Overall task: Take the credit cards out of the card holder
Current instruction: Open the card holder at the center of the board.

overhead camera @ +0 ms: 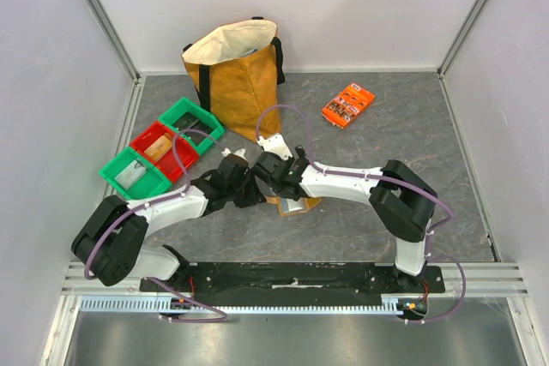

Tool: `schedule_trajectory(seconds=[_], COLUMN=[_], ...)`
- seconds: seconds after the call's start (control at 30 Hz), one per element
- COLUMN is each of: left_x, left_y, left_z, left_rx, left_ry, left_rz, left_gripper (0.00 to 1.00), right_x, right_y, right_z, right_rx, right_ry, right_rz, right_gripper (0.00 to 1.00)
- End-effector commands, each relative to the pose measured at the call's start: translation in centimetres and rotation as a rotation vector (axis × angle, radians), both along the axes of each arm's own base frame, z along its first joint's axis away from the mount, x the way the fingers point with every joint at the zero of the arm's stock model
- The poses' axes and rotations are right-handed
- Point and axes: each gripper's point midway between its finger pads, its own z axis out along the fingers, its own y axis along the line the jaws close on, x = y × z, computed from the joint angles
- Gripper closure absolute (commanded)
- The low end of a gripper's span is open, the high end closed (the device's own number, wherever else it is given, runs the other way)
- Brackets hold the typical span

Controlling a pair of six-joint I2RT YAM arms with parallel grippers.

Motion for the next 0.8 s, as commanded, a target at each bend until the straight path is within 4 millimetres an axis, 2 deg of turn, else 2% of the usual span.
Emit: schedule_trajectory(seconds=[0.0, 0.1, 0.3, 0.4, 0.57, 0.7, 0.73, 0.77], left_x=[0.2, 0.2, 0.4, 0.1, 0.6, 0.6, 0.7, 0.7], left_y=[0.4, 0.7, 1.8, 2.0, 2.8, 3.0, 3.1, 3.2], left_z=[0.9, 1.1, 0.4, 0.0, -0.2, -0.3, -0.3, -0.3], left_rx=[-0.003, 0.007, 0.061, 0.069, 0.104, 0.113, 0.116, 0.114], left_ry=[-0.033, -0.041, -0.039, -0.023, -0.029, -0.020, -0.020, -0.018], left_rz=[0.026, 0.034, 0.069, 0.070, 0.108, 0.121, 0.129, 0.133], left_gripper=[0.98, 0.98, 0.98, 0.98, 0.98, 0.98, 0.98, 0.98], right_x=[0.3, 0.3, 0.1, -0.1, -0.8, -1.6, -1.8, -2.0], right_y=[-0.8, -1.5, -2.9, -3.6, -5.3, -6.0, -5.8, -5.8], right_z=[0.0, 0.2, 2.0, 2.2, 1.2, -0.5, -0.7, -1.2], right_rx=[-0.042, -0.058, -0.035, -0.016, 0.070, 0.167, 0.208, 0.238], right_ry=[-0.031, -0.044, -0.067, -0.064, -0.027, 0.023, 0.035, 0.049], right_rz=[-0.023, -0.030, -0.029, -0.027, -0.046, -0.048, -0.042, -0.041], right_gripper=[0.02, 0.02, 0.02, 0.02, 0.02, 0.04, 0.07, 0.13])
